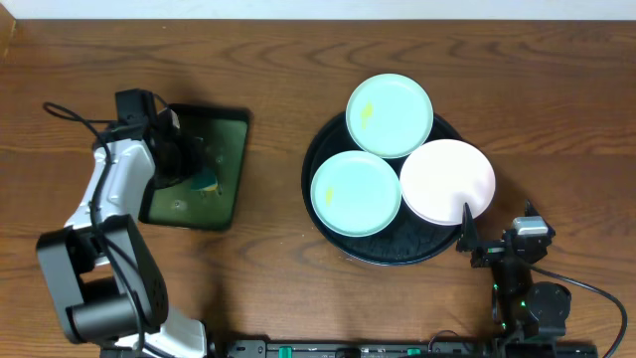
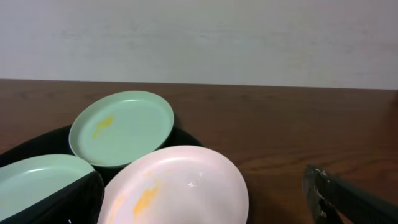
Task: Clean dirty plates on tray and stack at the side
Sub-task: 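Carry the sponge with the left gripper over the lower green plate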
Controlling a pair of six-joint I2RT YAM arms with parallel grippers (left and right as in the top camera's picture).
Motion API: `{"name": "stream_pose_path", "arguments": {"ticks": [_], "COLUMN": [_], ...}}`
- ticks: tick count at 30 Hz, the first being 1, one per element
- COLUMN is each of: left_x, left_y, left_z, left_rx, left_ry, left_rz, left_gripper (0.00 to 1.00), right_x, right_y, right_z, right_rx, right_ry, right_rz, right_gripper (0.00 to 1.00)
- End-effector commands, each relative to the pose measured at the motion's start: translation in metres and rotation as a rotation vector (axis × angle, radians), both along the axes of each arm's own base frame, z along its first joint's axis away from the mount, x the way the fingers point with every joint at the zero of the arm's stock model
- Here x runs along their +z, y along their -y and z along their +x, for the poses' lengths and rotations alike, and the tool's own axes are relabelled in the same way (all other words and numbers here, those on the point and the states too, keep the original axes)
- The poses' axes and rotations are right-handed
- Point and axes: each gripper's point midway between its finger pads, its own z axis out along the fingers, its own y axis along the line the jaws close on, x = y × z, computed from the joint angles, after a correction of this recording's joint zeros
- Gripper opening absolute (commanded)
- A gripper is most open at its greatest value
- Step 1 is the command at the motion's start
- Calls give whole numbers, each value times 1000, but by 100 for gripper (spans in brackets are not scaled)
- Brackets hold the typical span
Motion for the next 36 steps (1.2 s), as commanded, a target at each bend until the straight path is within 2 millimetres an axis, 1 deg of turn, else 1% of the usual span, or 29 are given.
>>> {"name": "stream_pose_path", "arguments": {"ticks": [1, 3, 5, 7, 9, 10, 12, 13, 15, 17, 21, 24, 25, 26, 28, 32, 36], "left_x": [116, 160, 198, 229, 250, 256, 260, 258, 248, 231, 192, 155, 140, 126, 95, 44, 13], "left_y": [4, 6, 11, 17, 25, 30, 43, 53, 72, 100, 164, 214, 229, 240, 257, 276, 293], "left_z": [30, 27, 19, 8, -4, -9, -17, -20, -25, -28, -33, -36, -37, -39, -40, -44, -50], "left_rx": [-70, -76, -84, -61, -30, -8, 43, 65, 73, 31, -94, -218, -253, -276, -310, -277, -243], "left_ry": [311, 415, 518, 597, 644, 649, 630, 599, 530, 456, 307, 209, 173, 143, 88, -16, -90], "left_rz": [-28, -1, 25, 23, -3, -29, -102, -148, -209, -250, -306, -293, -276, -254, -184, -97, -94], "left_gripper": [8, 7, 7, 7, 8, 7, 7, 7, 7, 8, 7, 7, 7, 7, 7, 8, 7], "right_x": [-1, -1, -1, -1, -1, -1, -1, -1, -1, -1, -1, -1, -1, -1, -1, -1, 0], "right_y": [-2, -2, -2, -2, -2, -2, -2, -2, -2, -2, -2, -2, -2, -2, -2, -2, -1], "right_z": [0, 0, 0, 0, 0, 0, 0, 0, 0, 0, 0, 0, 0, 0, 0, 0, 0], "right_rx": [6, 6, 6, 6, 6, 6, 6, 6, 6, 6, 6, 6, 6, 6, 6, 6, 4], "right_ry": [-3, -3, -3, -3, -3, -3, -3, -3, -3, -3, -3, -3, -3, -3, -3, -3, 0], "right_rz": [10, 10, 10, 10, 10, 10, 10, 10, 10, 10, 10, 10, 10, 10, 10, 10, 8], "right_gripper": [99, 99, 99, 99, 99, 99, 99, 99, 99, 99, 99, 99, 99, 99, 99, 99, 99]}}
